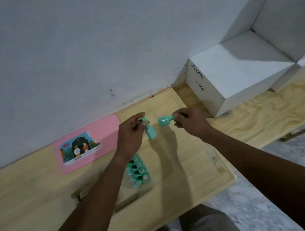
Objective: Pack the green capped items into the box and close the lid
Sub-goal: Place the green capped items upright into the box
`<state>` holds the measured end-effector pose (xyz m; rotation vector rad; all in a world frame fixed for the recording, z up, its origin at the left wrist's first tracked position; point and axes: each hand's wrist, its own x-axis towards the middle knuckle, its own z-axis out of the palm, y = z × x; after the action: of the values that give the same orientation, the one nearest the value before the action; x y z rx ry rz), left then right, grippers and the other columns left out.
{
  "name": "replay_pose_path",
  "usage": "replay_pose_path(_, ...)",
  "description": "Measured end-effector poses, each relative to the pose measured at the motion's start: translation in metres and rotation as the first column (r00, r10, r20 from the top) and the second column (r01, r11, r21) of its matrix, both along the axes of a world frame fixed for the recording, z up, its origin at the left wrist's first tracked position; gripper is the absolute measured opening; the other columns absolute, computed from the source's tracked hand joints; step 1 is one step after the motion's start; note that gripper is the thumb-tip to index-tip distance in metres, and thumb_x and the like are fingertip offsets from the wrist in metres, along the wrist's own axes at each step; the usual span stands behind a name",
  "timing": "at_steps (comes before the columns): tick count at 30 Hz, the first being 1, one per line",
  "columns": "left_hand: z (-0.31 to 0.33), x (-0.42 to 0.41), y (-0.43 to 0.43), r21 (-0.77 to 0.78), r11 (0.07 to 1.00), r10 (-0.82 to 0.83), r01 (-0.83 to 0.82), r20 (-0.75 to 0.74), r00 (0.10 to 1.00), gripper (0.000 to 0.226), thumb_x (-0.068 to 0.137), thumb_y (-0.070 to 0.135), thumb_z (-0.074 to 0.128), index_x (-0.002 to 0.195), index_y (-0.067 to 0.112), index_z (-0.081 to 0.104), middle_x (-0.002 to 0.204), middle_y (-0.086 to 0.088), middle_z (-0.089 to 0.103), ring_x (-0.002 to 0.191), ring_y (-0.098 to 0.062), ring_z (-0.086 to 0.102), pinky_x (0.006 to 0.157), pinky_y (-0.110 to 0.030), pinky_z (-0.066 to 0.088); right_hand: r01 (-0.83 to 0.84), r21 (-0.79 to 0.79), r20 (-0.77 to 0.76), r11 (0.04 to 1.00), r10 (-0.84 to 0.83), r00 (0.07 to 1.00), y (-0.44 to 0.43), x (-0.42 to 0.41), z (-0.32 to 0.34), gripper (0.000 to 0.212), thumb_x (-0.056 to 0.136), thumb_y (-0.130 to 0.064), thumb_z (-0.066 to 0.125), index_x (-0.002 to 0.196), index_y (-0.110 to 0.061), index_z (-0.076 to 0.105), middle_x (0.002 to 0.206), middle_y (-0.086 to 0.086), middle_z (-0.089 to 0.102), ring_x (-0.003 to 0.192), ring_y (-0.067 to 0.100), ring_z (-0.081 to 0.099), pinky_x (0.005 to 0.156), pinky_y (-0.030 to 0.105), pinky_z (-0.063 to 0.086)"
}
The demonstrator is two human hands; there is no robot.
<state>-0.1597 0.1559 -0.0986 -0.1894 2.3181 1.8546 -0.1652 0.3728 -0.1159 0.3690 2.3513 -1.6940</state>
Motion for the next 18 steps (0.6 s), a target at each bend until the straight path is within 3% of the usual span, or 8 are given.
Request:
replay_pose_path(4, 0.024, 0.03, -0.034, 0.023, 0.999, 0.047, -0.046, -0.032, 0.998, 0.015, 0.089, 0.002, 0.067, 0.102, 0.009, 0.07, 0.088, -0.015, 0.068, 0.08, -0.016, 0.067, 0.077, -0.028, 0.057, -0.051, -0.143, -0.005, 0.988, 0.051, 0.999, -0.022, 0.024, 0.025, 0.015, 0.098, -0.008, 0.056, 0.104, -0.005, 0.07, 0.093, 0.012, 0.069, 0.077, 0.017, 0.07, 0.08, 0.029, 0.061)
replay_pose_path(7, 0.035, 0.05, -0.057, -0.009, 0.998, 0.059, -0.059, -0.036, 0.998, 0.009, 0.086, 0.004, 0.071, 0.094, 0.008, 0.07, 0.086, -0.016, 0.07, 0.073, -0.017, 0.068, 0.079, -0.034, 0.058, -0.116, -0.163, -0.036, 0.98, 0.112, 0.993, -0.039, 0.044, 0.043, 0.017, 0.097, -0.006, 0.058, 0.108, 0.001, 0.07, 0.091, 0.011, 0.069, 0.078, 0.017, 0.07, 0.077, 0.024, 0.06)
replay_pose_path(13, 0.041, 0.091, -0.088, -0.106, 0.993, 0.046, -0.053, -0.066, 0.997, 0.012, 0.08, 0.011, 0.078, 0.09, 0.013, 0.072, 0.069, -0.012, 0.073, 0.062, -0.016, 0.068, 0.075, -0.036, 0.057, -0.13, -0.163, -0.072, 0.978, 0.12, 0.99, -0.065, 0.078, 0.055, 0.006, 0.091, -0.004, 0.066, 0.095, -0.002, 0.07, 0.091, 0.018, 0.07, 0.075, 0.024, 0.071, 0.08, 0.039, 0.061)
replay_pose_path(18, 0.043, 0.118, -0.096, -0.195, 0.98, 0.032, -0.043, -0.058, 0.998, 0.015, 0.074, 0.016, 0.084, 0.082, 0.011, 0.072, 0.066, -0.011, 0.074, 0.062, -0.018, 0.072, 0.07, -0.035, 0.057, -0.142, -0.089, -0.075, 0.986, 0.136, 0.988, -0.078, 0.097, 0.056, 0.003, 0.087, -0.005, 0.072, 0.09, -0.004, 0.073, 0.079, 0.011, 0.072, 0.071, 0.024, 0.071, 0.079, 0.041, 0.061)
